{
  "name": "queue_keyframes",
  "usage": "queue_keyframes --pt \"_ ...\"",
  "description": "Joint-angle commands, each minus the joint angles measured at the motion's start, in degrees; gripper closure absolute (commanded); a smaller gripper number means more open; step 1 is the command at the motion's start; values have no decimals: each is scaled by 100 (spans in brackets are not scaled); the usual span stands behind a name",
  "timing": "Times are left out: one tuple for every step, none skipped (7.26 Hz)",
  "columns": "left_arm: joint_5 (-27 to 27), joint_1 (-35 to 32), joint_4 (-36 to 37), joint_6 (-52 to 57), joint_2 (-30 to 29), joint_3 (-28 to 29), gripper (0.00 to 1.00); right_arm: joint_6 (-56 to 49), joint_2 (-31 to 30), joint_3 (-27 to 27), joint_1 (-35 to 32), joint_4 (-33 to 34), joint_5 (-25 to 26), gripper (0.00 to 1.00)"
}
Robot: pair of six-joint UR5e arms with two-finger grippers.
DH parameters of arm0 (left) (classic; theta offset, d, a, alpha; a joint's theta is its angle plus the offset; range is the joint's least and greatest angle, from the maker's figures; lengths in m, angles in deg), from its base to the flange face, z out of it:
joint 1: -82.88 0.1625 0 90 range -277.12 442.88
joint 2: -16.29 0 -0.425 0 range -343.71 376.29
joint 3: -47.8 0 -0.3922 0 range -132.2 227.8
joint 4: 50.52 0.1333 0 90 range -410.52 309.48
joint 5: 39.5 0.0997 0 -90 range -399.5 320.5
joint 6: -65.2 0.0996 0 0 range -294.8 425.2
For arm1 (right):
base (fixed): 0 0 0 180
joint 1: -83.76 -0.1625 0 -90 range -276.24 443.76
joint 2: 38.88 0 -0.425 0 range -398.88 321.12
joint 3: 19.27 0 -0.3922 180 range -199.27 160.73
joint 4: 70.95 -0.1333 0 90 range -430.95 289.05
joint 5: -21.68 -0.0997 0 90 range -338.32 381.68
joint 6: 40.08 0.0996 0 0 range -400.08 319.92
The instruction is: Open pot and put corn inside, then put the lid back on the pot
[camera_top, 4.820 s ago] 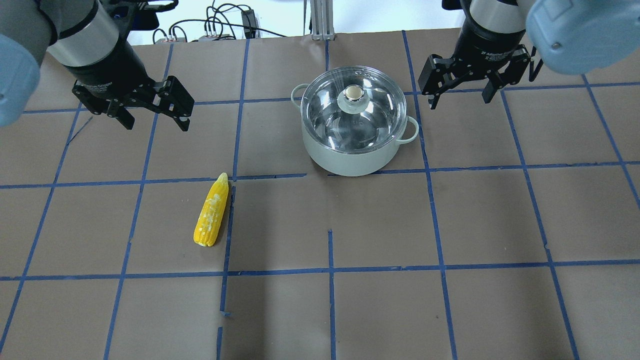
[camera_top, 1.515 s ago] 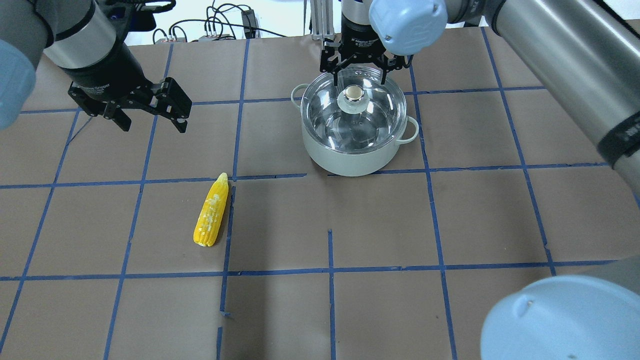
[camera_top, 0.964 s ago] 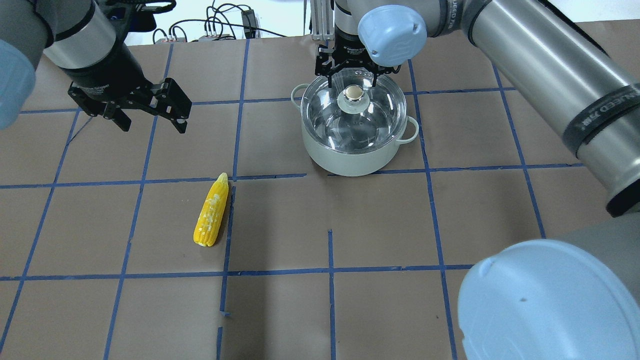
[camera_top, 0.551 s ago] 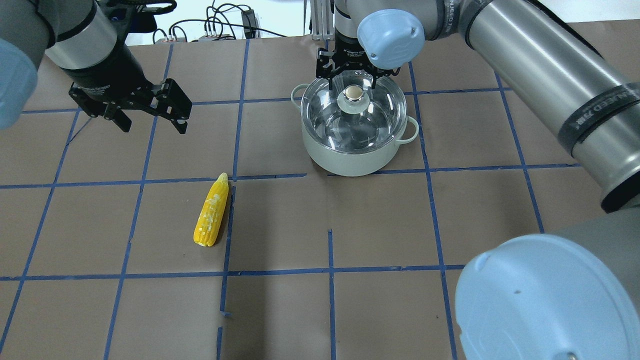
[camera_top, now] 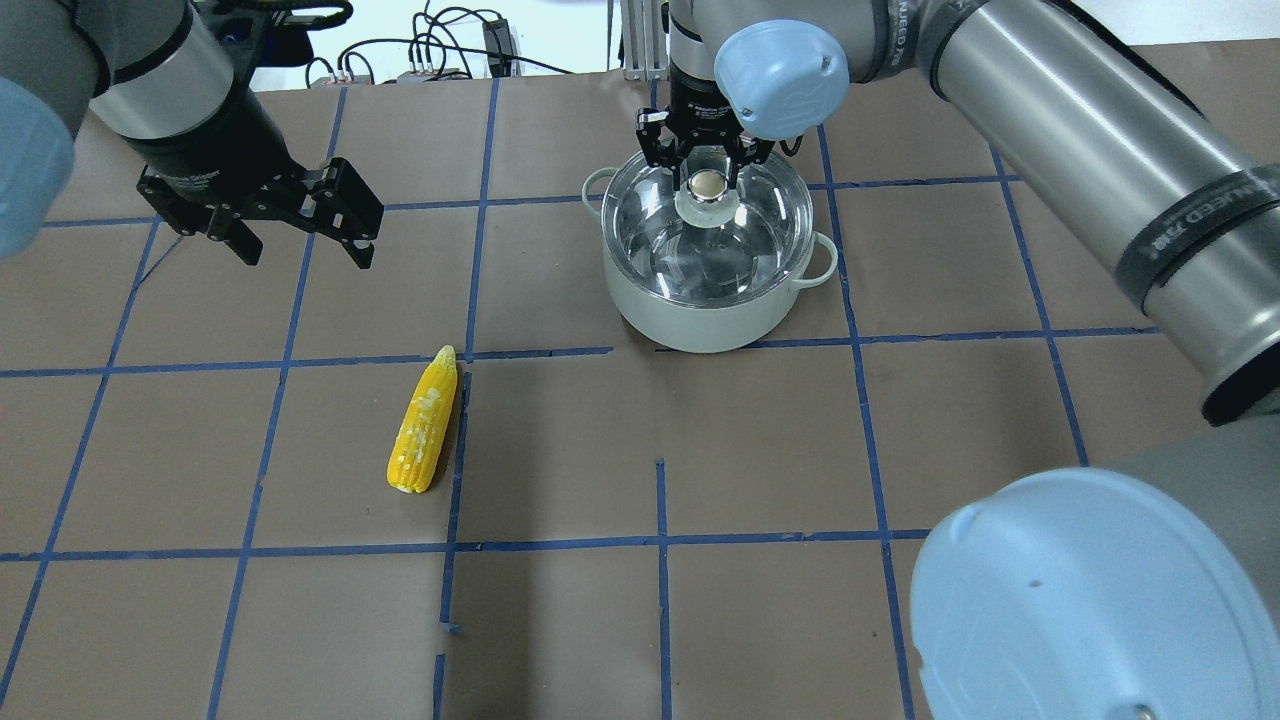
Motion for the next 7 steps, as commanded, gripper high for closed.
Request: queue_keyframes --pt "0 1 -10 0 -16 0 0 -16 -13 -2 -7 -111 6 80" --pt "0 1 -10 0 -8 9 0 -25 -48 -72 2 -277 6 83" --pt "0 9 -10 0 1 9 0 -25 -101 -168 2 -479 6 83" --pt "9 10 -10 0 1 9 0 -34 -153 -282 11 -690 6 83" --pt "9 10 -28 0 10 9 0 -43 -154 -466 20 -910 6 83" --pt "9 10 -54 0 10 9 0 -60 -154 -633 63 -1121 6 83" --pt "0 18 -63 0 -51 -9 0 -86 -197 -809 116 -1436 6 83"
